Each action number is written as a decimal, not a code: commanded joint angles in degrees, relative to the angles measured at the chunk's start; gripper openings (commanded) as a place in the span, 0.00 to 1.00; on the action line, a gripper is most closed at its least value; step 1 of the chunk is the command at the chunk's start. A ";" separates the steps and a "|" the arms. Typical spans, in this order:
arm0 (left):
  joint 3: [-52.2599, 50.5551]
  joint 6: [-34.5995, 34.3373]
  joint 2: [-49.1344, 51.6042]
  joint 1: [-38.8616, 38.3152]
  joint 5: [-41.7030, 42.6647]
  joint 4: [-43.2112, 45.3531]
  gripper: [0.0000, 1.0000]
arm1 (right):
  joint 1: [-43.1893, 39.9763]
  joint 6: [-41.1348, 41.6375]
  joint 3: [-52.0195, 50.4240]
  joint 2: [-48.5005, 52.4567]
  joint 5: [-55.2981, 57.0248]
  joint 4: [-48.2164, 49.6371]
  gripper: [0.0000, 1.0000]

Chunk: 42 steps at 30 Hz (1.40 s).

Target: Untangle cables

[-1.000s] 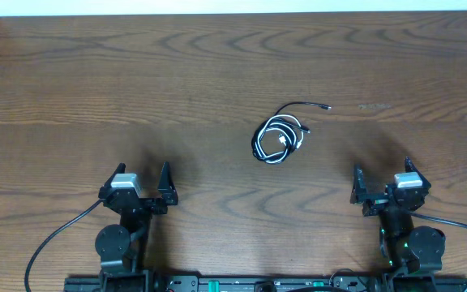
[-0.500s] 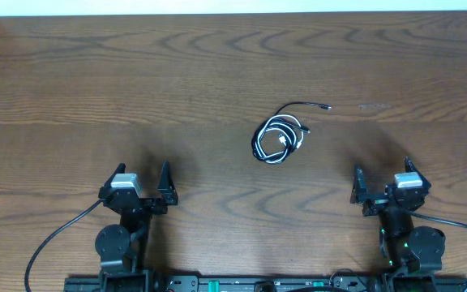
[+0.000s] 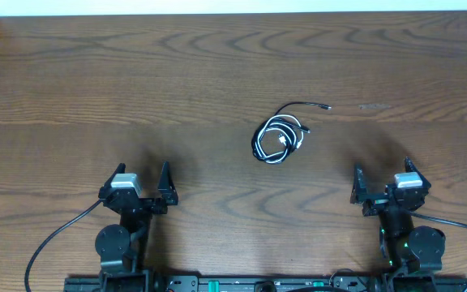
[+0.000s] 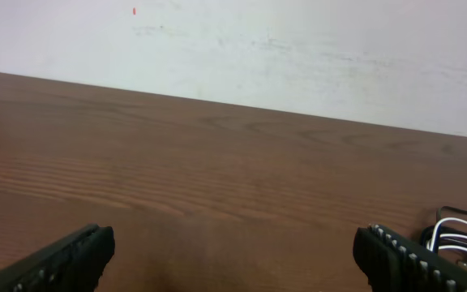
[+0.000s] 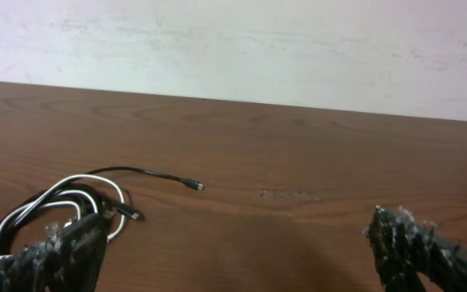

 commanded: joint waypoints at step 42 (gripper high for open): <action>-0.68 0.50 0.11 -0.17 1.95 -2.34 0.99 | 0.33 -1.79 36.02 36.13 -14.51 15.34 0.99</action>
